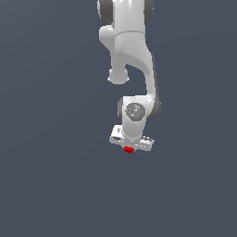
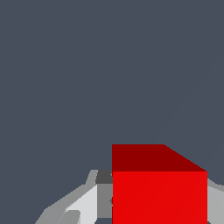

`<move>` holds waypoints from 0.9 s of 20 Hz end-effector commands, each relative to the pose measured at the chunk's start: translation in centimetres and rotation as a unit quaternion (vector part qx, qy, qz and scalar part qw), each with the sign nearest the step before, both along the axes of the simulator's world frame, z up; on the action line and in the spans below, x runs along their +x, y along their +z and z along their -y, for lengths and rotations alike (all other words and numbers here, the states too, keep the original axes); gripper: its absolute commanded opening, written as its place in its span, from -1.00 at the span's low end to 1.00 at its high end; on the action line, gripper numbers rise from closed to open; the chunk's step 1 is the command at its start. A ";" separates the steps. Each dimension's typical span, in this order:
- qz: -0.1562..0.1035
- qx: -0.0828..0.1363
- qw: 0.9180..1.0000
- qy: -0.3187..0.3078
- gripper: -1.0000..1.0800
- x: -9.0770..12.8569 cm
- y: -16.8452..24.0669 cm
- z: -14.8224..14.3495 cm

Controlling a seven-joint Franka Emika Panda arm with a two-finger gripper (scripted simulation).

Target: Pick up the red cube and move it to a goal position.

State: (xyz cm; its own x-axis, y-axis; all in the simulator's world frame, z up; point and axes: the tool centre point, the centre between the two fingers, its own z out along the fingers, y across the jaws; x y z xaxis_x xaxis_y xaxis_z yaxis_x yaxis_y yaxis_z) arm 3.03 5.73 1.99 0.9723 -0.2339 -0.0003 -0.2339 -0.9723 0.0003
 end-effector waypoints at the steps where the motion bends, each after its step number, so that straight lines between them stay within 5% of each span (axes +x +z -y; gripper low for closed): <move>1: 0.000 0.000 1.000 0.000 -1.00 0.0 0.0 0.0; 18: 0.000 0.000 1.000 0.000 -1.00 -0.9 3.5 -0.1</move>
State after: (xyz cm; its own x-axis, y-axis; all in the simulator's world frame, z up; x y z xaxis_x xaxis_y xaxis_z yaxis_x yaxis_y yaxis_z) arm 2.28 5.76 4.65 0.9721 -0.2346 -0.0015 -0.2346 -0.9721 0.0010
